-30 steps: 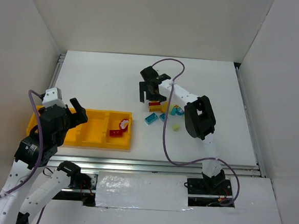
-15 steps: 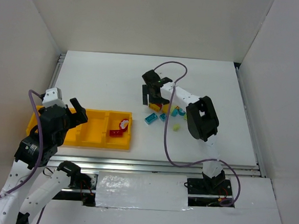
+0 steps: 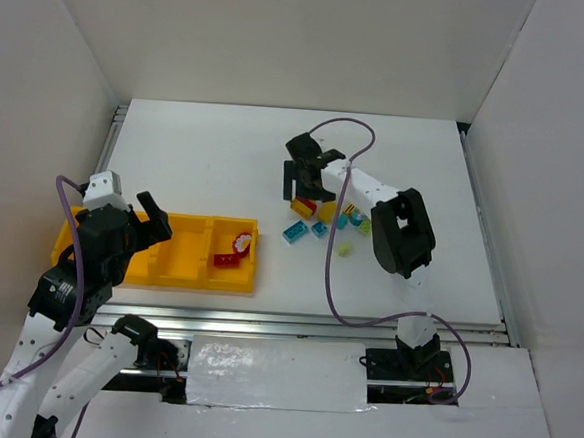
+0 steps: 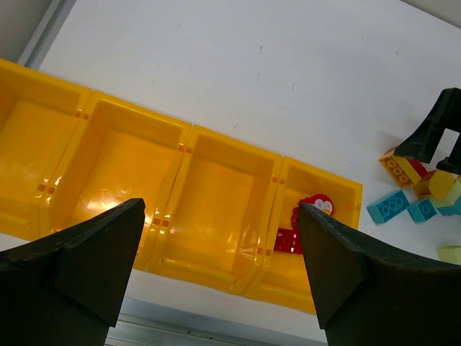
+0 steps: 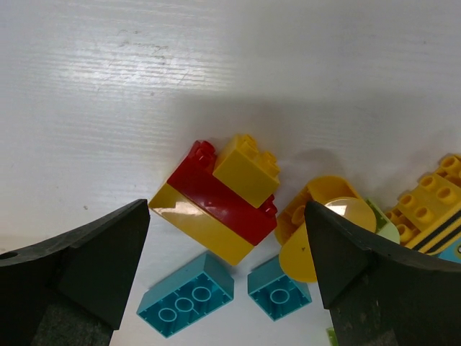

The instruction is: Sort the legos into containers by color

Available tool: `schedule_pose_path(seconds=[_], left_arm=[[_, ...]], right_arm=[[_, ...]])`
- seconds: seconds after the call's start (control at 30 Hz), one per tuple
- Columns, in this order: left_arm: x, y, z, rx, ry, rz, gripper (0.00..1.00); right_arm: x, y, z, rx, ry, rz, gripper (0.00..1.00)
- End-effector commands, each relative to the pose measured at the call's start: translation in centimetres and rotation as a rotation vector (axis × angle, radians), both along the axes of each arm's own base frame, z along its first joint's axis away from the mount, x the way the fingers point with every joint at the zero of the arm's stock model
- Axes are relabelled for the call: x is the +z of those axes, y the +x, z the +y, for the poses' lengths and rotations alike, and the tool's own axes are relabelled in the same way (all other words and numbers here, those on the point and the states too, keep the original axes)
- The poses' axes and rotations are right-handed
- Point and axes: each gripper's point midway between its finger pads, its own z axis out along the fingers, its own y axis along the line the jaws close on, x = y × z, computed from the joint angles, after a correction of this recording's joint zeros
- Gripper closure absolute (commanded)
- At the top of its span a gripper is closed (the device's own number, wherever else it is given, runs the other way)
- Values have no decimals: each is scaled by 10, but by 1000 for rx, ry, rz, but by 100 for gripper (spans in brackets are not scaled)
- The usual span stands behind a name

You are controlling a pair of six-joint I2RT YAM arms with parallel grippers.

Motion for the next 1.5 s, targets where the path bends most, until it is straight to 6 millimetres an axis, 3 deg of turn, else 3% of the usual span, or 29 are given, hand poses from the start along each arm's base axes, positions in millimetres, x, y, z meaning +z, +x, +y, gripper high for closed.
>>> schedule_pose_path(seconds=[0.0,0.23,0.57,0.67,0.7,0.83,1.0,1.13,1.17,1.37,1.47], left_arm=[[8,5,-1,-5,2,-39,1],[8,6,-1,-8,2,-38,0],[7,6,-2,-14,4,-33,0],[8,6,-1,-10,2,-36,0],[8,5,-1,-10,2,-39,1],[8,5,-2,-12,1,-39,0],[7,6,-2,-12,4,-34,0],[8,6,-1,-10,2,-37,0],[7,5,-1,-10,2,-37,1],[7,6,-2,-11,-1,-33,1],[8,6,-3,-10,-9,-33,0]], right_arm=[[0,-1,13,73,49,1,5],[-1,-8,25,240,75,10,6],[-18,-17,24,414,7,72,8],[-22,-16,25,405,5,78,24],[-23,-17,25,398,10,81,33],[-28,-18,26,391,11,74,37],[-32,-19,26,387,-12,69,49],[-30,-20,31,405,-2,57,69],[-27,-20,33,410,8,48,81],[-3,-17,40,401,8,-50,100],[21,-19,47,412,18,-115,100]])
